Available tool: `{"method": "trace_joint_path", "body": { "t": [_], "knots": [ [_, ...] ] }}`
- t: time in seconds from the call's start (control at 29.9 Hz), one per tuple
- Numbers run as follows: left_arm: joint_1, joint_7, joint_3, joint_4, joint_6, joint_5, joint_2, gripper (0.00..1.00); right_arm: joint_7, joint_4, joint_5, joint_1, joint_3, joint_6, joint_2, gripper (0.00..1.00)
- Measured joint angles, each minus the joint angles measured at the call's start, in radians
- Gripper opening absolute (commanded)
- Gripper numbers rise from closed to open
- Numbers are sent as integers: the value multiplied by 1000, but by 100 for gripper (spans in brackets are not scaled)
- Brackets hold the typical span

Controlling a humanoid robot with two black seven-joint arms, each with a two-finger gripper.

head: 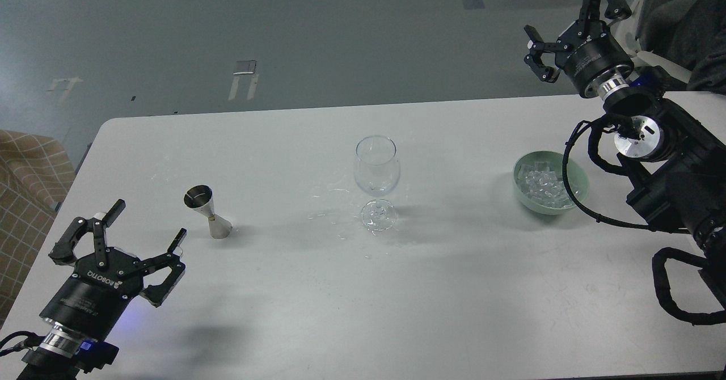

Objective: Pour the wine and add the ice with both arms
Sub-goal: 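Lower the left gripper toward the metal jigger, then close the left gripper around the metal jigger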

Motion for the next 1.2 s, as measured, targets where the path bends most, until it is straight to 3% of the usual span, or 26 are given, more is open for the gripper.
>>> {"method": "trace_joint_path", "body": {
  "t": [0.3,0.63,1.2],
  "knots": [
    [-80,-2,42,62,166,90,-100,98,0,-2,-3,-1,-1,0,2,100],
    [-200,-28,62,110,371,173,-113,98,0,-2,-8,-3,-2,0,3,100],
    [-270,-52,66,187,406,176,-157,98,0,0,-9,-14,-2,0,5,100]
  ]
}}
